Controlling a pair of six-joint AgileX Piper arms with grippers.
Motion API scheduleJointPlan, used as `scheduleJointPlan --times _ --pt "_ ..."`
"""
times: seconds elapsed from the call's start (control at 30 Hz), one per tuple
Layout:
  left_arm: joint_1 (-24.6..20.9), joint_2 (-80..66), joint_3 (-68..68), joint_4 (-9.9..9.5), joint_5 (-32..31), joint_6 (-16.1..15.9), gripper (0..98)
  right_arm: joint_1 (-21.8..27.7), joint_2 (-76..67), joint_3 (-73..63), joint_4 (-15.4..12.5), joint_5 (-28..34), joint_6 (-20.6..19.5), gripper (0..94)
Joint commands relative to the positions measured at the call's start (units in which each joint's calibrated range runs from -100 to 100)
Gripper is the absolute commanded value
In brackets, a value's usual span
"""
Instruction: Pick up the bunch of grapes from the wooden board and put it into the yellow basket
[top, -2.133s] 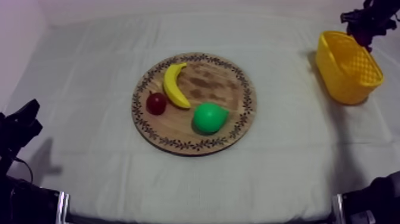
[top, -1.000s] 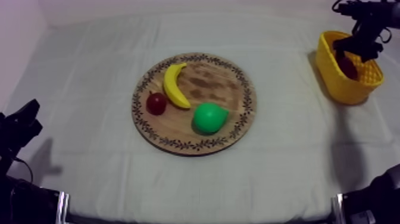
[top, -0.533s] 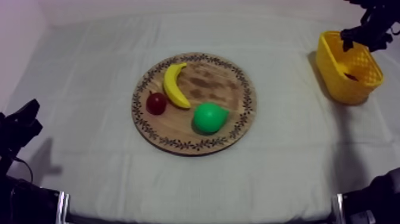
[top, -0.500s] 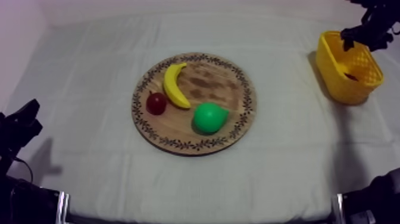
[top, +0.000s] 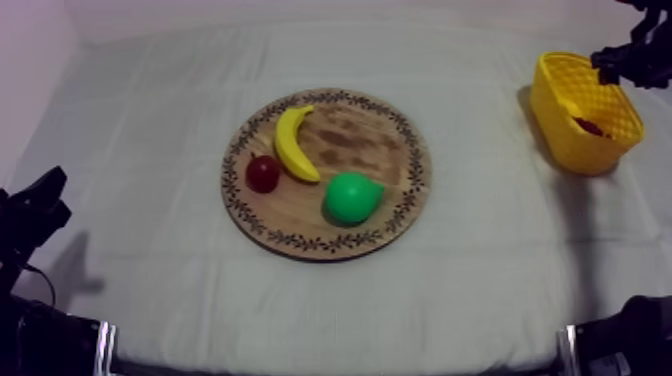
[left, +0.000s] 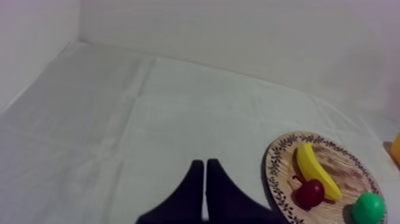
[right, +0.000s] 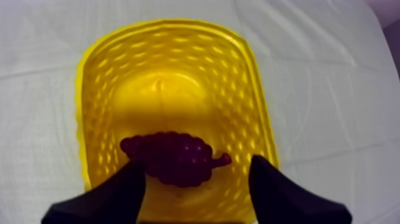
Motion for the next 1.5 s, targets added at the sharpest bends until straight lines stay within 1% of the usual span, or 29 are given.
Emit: scheduleJointPlan --times 0.0,0.17,0.47,0.63,0.73,0.9,1.1,1.23,1.33,1.47 --pt "0.0 0.0 0.0 -0.02 0.0 0.0 0.1 0.0 -4.2 4.0 0.5 -2.1 -0.6 48.1" --pt "0.0 0.0 0.0 -0.02 0.0 0.0 0.1 -0.2 -11.9 12.6 2.0 -6.5 -2.4 46.8" --pt "0.0 0.0 0.0 -0.02 0.0 0.0 0.1 -1.0 -25.4 25.6 4.0 -11.2 -5.1 43.5" --pt "0.0 0.0 0.0 -0.02 0.0 0.0 0.1 -1.0 -32.8 34.5 5.6 -16.2 -6.8 43.3" --pt "0.0 0.0 0.0 -0.02 0.0 0.0 0.1 -1.5 -37.2 39.3 6.1 -17.7 -7.5 42.7" --pt "0.0 0.0 0.0 -0.02 0.0 0.0 0.1 -2.7 -43.9 44.7 4.5 -18.3 -6.3 40.5" --pt "0.0 0.0 0.0 -0.02 0.0 0.0 0.1 -4.1 -52.2 51.2 3.9 -18.3 -5.5 39.4" --pt "0.0 0.0 0.0 -0.02 0.0 0.0 0.1 -4.8 -58.0 55.7 2.9 -18.1 -4.3 37.7" --pt "0.0 0.0 0.0 -0.02 0.0 0.0 0.1 -5.4 -62.2 58.2 1.2 -17.4 -2.7 32.7" --pt "0.0 0.0 0.0 -0.02 0.0 0.0 0.1 -6.1 -67.8 60.2 -2.3 -15.7 0.5 21.2"
